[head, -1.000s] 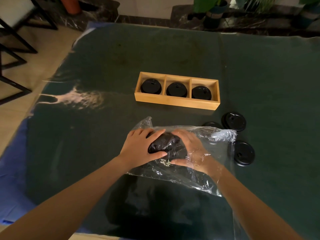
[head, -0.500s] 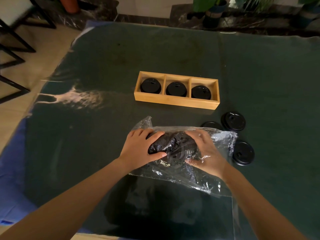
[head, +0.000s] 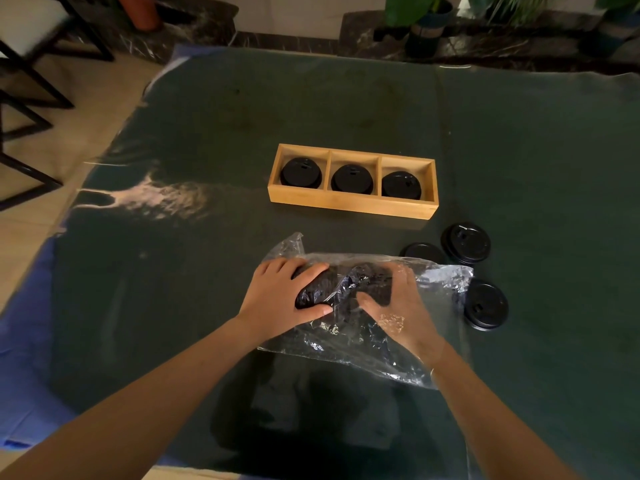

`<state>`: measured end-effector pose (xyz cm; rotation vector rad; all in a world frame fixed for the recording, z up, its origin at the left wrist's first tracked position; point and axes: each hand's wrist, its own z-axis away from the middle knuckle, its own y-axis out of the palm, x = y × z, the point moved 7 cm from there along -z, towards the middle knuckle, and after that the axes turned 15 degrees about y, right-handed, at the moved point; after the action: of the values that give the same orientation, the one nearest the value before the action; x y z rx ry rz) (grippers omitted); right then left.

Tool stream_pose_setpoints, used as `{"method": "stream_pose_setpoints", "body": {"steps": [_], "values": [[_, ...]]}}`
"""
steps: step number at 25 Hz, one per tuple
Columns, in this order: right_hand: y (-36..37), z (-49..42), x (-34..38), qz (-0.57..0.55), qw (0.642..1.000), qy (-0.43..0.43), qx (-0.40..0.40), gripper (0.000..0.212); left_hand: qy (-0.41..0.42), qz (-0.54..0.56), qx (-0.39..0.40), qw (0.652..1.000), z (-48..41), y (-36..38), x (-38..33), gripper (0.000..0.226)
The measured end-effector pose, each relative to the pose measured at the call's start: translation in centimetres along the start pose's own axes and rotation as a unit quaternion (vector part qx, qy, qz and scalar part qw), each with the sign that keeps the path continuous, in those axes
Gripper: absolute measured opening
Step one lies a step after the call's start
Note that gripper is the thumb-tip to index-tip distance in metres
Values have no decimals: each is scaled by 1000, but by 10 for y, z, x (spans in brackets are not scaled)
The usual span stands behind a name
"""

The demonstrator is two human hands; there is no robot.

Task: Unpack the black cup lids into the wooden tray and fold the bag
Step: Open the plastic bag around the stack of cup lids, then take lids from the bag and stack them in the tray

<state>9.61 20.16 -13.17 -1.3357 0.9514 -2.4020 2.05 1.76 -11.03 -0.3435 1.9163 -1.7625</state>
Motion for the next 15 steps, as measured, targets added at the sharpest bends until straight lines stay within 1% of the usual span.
{"method": "stream_pose_setpoints", "body": {"steps": [5,9,13,15], "values": [[-17,-4,-22,47,997,57,-16,60,-1,-2,-7,1000,0,-1,-2,71],[-17,-4,-26,11,996,78,49,52,-2,-4,-5,1000,0,0,-1,71],[-40,9,-28,-8,996,92,10,50,-2,-2,-3,1000,0,1,-1,71],[-66,22,-30,-14,997,71,-6,43,-3,2,0,1000,0,2,-1,71]]}}
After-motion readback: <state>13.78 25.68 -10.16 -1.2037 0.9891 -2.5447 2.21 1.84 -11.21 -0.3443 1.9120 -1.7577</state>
